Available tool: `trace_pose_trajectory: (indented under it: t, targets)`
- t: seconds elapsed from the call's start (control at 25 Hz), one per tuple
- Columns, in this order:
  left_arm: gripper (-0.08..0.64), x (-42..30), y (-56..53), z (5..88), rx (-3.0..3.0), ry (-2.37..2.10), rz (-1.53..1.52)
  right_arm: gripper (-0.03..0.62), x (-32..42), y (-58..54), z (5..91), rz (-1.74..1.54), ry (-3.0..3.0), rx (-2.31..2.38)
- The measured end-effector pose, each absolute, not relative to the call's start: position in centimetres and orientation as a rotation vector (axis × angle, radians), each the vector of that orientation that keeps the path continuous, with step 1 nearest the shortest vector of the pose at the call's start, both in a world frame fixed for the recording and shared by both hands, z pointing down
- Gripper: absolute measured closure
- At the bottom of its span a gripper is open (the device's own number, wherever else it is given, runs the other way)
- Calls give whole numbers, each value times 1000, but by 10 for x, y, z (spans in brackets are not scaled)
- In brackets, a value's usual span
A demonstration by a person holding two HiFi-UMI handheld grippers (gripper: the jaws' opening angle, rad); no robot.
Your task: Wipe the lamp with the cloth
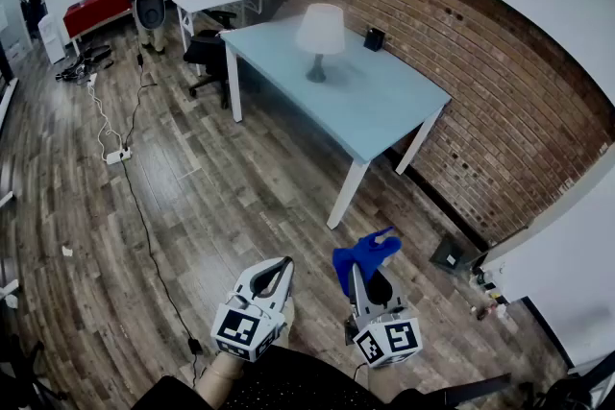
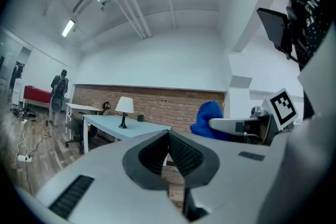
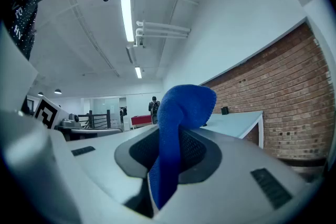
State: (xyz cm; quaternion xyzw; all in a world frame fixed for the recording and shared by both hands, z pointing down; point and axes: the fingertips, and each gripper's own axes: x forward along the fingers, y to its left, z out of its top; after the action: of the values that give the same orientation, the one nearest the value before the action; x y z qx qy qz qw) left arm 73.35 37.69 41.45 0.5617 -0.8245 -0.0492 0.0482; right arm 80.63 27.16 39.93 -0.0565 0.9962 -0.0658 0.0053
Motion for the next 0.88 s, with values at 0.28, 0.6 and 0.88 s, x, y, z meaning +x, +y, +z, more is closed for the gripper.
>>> trace_pose_trajectory:
  t: [0.28, 0.6, 0.88]
  targets:
    - [551, 659, 332, 413, 1718, -2498, -170, 512, 735, 231, 397, -152, 3132, -186]
    - [551, 548, 268, 401, 1731, -2490, -191, 512, 630, 165, 386, -209, 3138, -205]
    - [551, 462, 226, 402, 1717, -2481, -237, 512, 544, 122, 376, -210, 3117, -162]
